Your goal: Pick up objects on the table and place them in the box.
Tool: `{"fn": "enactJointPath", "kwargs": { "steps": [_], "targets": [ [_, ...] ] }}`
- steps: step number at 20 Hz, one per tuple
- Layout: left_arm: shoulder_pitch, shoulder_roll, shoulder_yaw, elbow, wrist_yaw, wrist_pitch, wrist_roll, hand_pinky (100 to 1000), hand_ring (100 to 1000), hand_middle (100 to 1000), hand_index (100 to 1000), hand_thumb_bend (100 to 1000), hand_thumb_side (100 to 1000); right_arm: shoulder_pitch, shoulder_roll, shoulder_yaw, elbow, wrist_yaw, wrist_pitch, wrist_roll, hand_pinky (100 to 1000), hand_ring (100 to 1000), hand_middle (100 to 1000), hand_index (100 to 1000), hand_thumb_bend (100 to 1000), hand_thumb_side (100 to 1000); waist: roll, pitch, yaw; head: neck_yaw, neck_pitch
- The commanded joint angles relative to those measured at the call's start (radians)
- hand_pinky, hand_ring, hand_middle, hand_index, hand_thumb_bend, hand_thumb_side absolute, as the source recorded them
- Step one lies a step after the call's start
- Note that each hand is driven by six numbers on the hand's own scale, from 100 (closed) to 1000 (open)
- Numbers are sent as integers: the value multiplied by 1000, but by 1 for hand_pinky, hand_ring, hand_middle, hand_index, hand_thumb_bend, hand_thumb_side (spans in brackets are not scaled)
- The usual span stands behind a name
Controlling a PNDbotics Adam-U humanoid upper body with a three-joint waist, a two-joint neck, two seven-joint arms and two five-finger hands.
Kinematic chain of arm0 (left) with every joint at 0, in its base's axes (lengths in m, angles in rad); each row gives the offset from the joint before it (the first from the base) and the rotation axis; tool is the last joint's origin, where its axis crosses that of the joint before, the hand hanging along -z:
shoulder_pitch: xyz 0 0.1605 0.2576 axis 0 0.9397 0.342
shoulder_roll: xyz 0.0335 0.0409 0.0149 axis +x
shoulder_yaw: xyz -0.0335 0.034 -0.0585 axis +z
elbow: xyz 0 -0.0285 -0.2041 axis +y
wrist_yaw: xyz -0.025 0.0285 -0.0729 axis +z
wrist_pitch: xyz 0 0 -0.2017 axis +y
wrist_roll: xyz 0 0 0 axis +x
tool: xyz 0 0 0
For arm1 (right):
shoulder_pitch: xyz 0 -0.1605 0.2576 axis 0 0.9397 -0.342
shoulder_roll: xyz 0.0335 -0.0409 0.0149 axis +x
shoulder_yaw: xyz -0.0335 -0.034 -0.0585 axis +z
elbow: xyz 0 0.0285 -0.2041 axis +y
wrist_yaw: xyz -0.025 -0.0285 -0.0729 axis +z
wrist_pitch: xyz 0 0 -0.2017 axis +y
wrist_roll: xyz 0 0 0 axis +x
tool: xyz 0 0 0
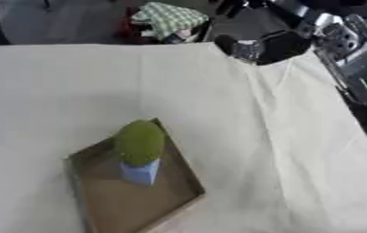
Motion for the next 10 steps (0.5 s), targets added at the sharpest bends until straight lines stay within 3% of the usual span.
{"fn": "enactJointPath", "kwargs": {
  "steps": [1,10],
  "targets": [
    [-6,21,12,-14,-2,-1,6,616,739,791,733,100,725,44,-20,-68,-34,-42,19,-85,695,750,776,937,276,427,0,-12,-9,14,-2],
    [0,18,18,-17,9,-10,29,611,732,785,728,100,722,271,120,-170,-130,-31,64,-202,670,736,762,928,222,426,8,-13,-44,63,21]
  ]
}}
